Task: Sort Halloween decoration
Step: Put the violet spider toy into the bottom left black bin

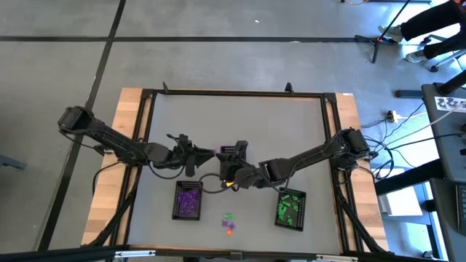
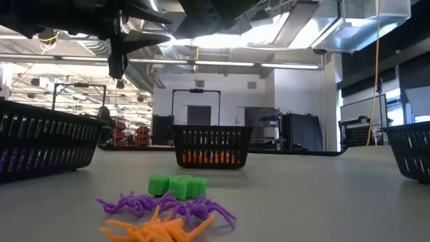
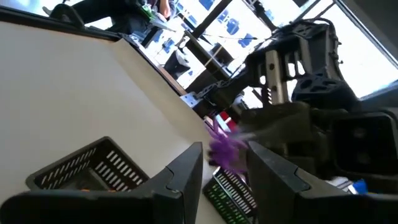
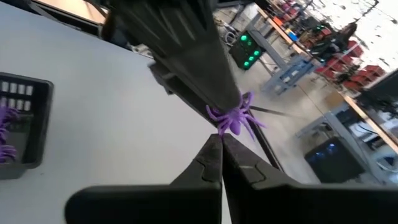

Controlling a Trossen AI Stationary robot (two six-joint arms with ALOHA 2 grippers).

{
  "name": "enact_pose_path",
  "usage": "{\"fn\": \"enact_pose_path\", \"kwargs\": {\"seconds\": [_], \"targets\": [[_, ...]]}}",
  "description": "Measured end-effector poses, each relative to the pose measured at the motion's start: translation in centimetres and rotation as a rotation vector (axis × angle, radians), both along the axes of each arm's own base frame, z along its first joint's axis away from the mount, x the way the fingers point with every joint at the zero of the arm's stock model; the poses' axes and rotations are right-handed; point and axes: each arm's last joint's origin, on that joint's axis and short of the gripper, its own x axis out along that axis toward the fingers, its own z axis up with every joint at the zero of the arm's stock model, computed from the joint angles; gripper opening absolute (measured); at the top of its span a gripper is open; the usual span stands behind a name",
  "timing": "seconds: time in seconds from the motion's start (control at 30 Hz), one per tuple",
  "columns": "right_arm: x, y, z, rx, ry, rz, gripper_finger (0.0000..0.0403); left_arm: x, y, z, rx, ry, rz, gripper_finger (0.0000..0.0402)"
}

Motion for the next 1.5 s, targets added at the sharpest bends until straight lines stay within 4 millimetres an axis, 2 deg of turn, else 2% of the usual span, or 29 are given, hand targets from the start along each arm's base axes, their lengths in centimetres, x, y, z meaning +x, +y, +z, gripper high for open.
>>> {"fn": "enact_pose_path", "kwargs": {"seconds": [0.4, 0.53, 0.7, 0.9, 1.03, 1.2, 1.33, 1.5], "targets": [[0.0, 0.1, -0.1, 0.007, 0.012, 0.024, 0.0, 0.4, 0.8, -0.5, -0.015, 0.018, 0.036, 0.011], [0.0, 0.1, -0.1, 0.007, 0.012, 0.024, 0.0, 0.4, 0.8, -0.6, -0.011, 0.033, 0.034, 0.0079], [0.0, 0.1, -0.1, 0.008, 0.011, 0.024, 0.0, 0.4, 0.7, -0.6, 0.001, 0.037, -0.011, 0.0013], [0.0, 0.2, -0.1, 0.007, 0.016, 0.034, 0.0007, 0.4, 0.7, -0.6, 0.019, 0.042, -0.021, 0.0002], [0.0, 0.3, -0.1, -0.002, 0.027, 0.057, 0.0042, 0.4, 0.6, -0.5, 0.04, 0.043, -0.047, 0.0001], [-0.5, 0.8, 0.0, -0.02, 0.048, 0.049, 0.013, -0.1, 0.5, 0.2, 0.065, 0.025, -0.134, 0.0], [-1.2, 2.3, 0.7, -0.015, 0.033, 0.088, 0.0191, -1.1, 0.1, 1.5, 0.118, -0.01, -0.241, 0.0], [-3.0, 4.1, 2.5, 0.027, 0.019, 0.152, 0.0217, -3.1, -1.5, 2.4, 0.18, 0.032, -0.373, 0.0]]}}
